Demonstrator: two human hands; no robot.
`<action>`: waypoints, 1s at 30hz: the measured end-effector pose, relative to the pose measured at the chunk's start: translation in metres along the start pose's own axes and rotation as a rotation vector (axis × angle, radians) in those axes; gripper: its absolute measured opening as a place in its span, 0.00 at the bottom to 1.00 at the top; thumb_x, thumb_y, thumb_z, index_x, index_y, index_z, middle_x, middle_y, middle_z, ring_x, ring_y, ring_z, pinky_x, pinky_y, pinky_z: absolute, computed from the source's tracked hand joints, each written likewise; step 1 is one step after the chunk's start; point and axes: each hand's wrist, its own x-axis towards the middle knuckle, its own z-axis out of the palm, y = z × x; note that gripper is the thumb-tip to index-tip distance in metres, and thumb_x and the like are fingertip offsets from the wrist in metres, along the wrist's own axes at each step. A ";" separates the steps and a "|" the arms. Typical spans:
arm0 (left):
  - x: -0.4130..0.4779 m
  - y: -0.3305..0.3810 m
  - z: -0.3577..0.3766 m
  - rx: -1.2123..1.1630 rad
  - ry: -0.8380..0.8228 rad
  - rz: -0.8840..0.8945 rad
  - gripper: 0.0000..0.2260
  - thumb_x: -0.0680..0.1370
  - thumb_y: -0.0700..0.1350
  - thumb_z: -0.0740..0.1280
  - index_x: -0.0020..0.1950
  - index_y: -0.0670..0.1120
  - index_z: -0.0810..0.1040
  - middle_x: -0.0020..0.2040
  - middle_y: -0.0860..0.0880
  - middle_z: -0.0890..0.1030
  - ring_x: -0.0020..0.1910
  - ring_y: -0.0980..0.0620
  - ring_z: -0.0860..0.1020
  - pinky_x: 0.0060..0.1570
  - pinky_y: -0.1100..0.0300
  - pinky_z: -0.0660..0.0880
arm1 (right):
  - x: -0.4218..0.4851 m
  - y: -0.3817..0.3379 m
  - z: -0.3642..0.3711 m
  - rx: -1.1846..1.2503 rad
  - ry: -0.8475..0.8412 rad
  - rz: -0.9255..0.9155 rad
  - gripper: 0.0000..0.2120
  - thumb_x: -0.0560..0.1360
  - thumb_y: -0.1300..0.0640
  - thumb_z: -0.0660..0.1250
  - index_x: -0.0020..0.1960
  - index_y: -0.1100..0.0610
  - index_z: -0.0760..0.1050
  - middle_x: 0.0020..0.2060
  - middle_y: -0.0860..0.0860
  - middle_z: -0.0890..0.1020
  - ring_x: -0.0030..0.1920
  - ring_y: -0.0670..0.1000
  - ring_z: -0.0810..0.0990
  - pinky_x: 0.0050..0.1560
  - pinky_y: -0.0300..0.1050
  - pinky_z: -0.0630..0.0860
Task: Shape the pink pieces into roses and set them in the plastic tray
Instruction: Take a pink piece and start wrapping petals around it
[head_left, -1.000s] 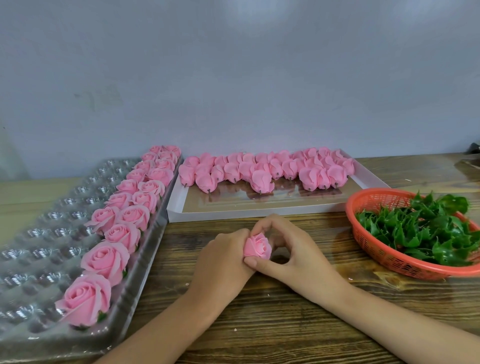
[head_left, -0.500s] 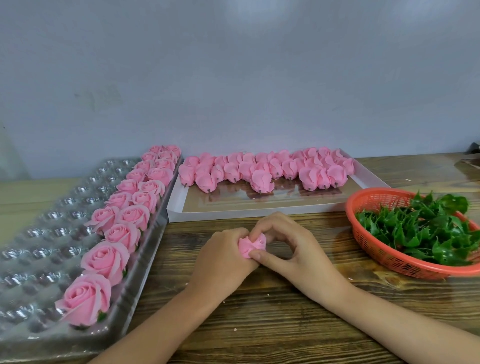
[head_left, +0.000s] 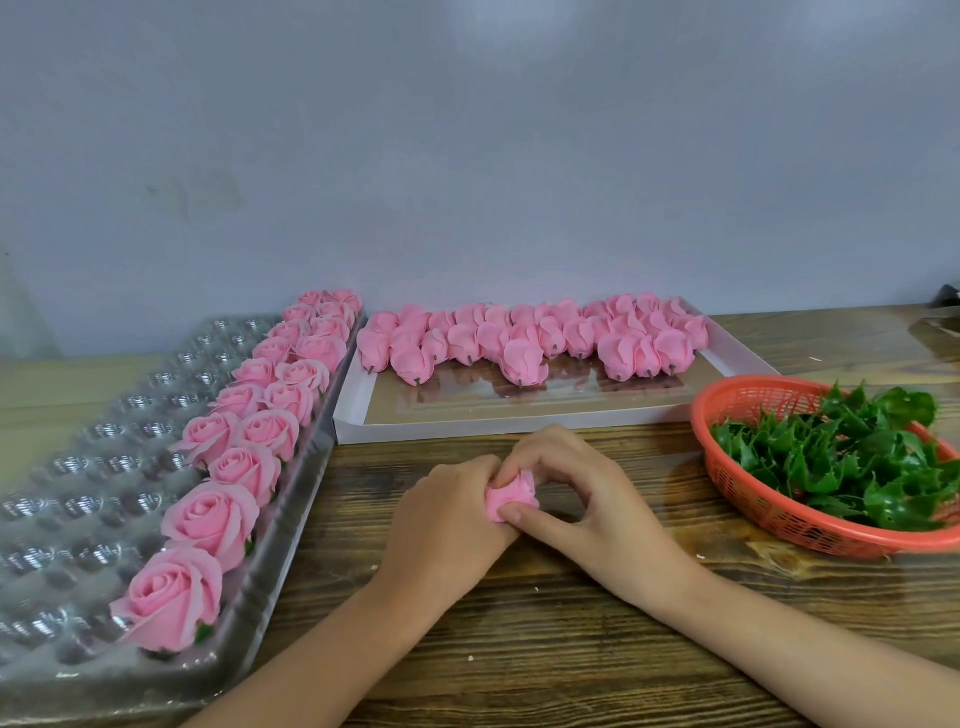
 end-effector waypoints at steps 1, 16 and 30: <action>0.001 0.000 0.000 -0.028 -0.018 -0.014 0.07 0.73 0.54 0.69 0.47 0.53 0.78 0.39 0.57 0.80 0.39 0.58 0.77 0.39 0.59 0.76 | 0.000 0.000 0.000 -0.002 -0.003 -0.013 0.08 0.73 0.64 0.74 0.50 0.55 0.81 0.48 0.46 0.77 0.52 0.49 0.78 0.56 0.45 0.75; -0.004 -0.001 0.002 0.145 0.056 0.084 0.10 0.75 0.55 0.67 0.52 0.53 0.73 0.42 0.58 0.77 0.39 0.59 0.75 0.34 0.66 0.65 | 0.000 0.001 0.001 0.084 0.032 0.095 0.10 0.72 0.54 0.75 0.51 0.52 0.77 0.47 0.45 0.79 0.43 0.50 0.80 0.50 0.51 0.80; 0.002 -0.002 0.000 -0.071 -0.044 0.001 0.09 0.75 0.52 0.69 0.54 0.52 0.79 0.44 0.56 0.81 0.43 0.58 0.79 0.45 0.58 0.77 | 0.000 0.001 0.000 -0.019 0.021 -0.021 0.09 0.72 0.62 0.76 0.49 0.54 0.80 0.48 0.46 0.79 0.53 0.50 0.79 0.56 0.42 0.74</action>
